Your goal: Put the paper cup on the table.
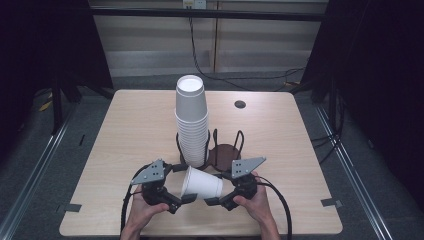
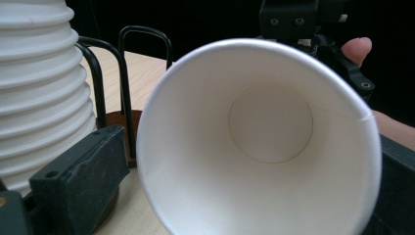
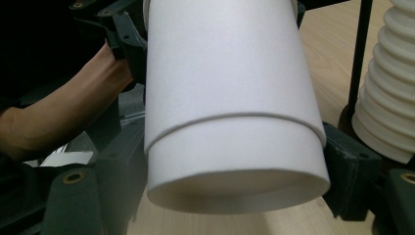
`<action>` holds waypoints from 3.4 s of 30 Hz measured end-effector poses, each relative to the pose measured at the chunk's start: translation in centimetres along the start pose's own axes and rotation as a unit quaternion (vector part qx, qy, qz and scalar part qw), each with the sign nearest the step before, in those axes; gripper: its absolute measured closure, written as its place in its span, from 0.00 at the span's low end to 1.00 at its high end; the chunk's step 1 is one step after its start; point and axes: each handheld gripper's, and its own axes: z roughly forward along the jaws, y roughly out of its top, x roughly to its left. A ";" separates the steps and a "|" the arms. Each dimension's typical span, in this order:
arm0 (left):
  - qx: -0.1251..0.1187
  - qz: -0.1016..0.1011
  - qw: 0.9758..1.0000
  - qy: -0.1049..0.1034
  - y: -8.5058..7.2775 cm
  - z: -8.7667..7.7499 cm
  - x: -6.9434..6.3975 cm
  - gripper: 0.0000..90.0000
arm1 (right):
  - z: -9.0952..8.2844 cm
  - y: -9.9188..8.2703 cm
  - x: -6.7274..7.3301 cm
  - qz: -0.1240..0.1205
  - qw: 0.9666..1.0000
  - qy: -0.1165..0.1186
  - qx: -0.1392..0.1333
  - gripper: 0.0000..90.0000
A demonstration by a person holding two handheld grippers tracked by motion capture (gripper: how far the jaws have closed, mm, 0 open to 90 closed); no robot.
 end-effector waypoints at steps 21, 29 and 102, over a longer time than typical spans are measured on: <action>0.018 0.005 0.999 -0.026 0.7 1.5 0.2 0.01 | 0.1 0.0 -0.1 -0.003 1.000 0.008 0.001 0.26; 0.019 0.006 0.999 -0.031 0.7 1.3 0.2 0.04 | 0.2 0.0 -0.2 -0.001 1.000 0.009 0.004 0.26; 0.107 -0.025 0.992 0.057 1.4 -5.1 2.7 0.10 | -3.6 -6.4 1.2 0.005 0.920 -0.343 -0.190 0.15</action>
